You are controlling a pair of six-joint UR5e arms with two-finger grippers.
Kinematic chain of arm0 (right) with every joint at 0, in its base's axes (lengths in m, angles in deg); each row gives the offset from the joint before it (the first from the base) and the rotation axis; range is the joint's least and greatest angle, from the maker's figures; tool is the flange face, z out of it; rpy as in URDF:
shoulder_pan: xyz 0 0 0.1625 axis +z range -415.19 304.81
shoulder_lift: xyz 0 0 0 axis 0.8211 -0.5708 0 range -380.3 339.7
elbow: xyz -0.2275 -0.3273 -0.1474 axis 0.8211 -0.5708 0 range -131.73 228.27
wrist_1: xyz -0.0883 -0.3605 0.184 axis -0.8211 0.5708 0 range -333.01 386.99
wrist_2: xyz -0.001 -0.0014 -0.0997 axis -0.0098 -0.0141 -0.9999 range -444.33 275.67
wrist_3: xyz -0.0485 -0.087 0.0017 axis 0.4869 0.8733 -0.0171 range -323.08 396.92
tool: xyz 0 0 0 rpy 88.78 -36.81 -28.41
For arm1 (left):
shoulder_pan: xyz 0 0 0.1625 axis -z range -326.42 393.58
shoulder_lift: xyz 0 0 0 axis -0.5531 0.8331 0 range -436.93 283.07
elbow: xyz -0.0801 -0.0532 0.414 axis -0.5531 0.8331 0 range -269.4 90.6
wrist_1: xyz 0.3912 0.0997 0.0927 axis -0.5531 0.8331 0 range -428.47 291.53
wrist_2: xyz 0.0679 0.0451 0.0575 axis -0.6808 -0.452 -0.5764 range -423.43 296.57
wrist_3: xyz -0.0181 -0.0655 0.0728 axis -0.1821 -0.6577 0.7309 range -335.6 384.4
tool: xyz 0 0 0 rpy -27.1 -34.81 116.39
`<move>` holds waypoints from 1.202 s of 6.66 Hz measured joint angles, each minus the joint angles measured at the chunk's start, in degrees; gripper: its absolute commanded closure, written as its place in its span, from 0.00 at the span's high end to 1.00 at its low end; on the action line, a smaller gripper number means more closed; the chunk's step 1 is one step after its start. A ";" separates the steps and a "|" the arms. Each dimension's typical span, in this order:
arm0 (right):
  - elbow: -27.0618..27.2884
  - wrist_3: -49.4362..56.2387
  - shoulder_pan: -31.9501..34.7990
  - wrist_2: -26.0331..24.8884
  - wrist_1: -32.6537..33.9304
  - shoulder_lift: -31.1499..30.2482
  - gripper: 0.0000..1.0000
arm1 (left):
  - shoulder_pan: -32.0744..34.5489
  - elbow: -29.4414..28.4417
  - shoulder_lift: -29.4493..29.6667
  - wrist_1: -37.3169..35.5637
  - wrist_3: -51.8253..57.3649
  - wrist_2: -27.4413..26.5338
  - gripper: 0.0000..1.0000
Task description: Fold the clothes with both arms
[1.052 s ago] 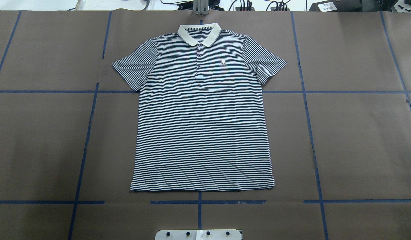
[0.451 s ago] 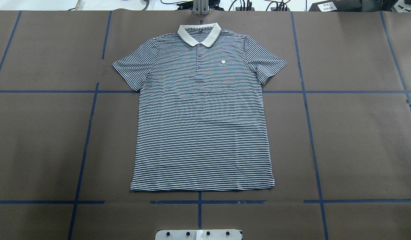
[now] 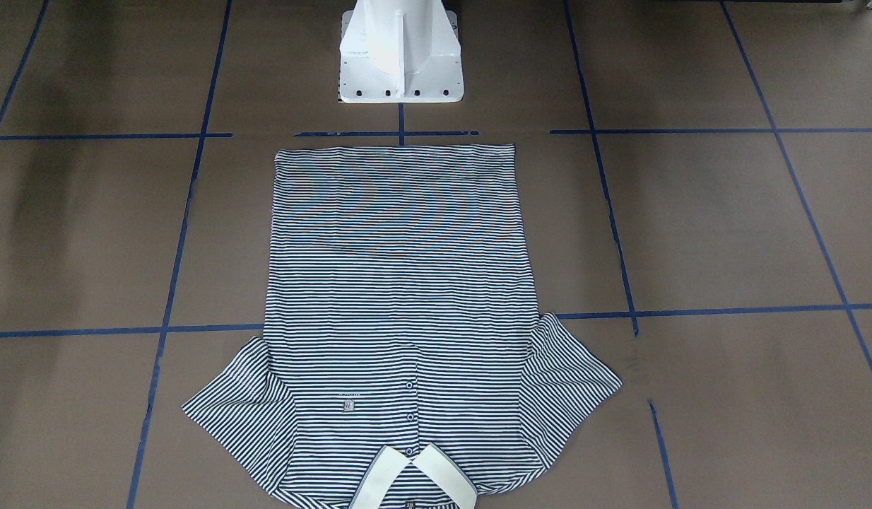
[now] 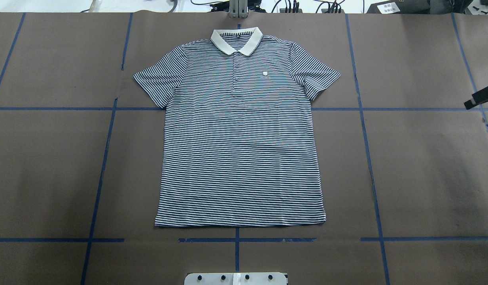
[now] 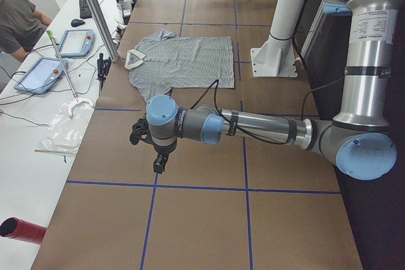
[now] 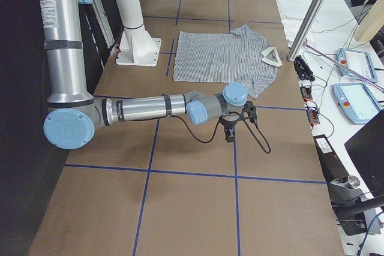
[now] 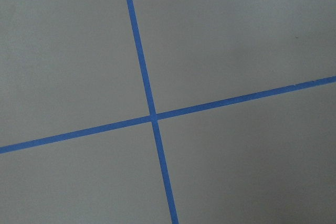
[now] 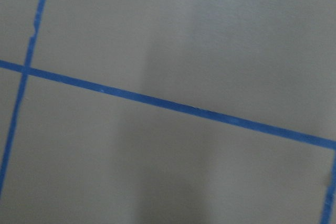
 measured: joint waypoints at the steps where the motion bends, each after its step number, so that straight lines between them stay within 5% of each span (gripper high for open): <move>1: -2.12 -7.69 -4.15 -1.93 -0.87 6.06 1.00 | -0.20 0.03 -0.40 0.78 -0.15 2.74 1.00; 3: -9.52 -28.09 -11.51 -10.58 -4.31 18.53 0.94 | -0.32 0.02 -1.36 4.04 -0.37 9.36 1.00; 5: -18.63 -48.86 -17.33 -21.42 -15.47 24.61 0.85 | -0.54 -0.16 -2.11 6.65 -0.45 12.78 1.00; 8: -27.88 -53.58 -19.39 -27.17 -19.05 29.86 0.80 | -1.29 -0.45 -2.24 8.91 -0.53 12.94 1.00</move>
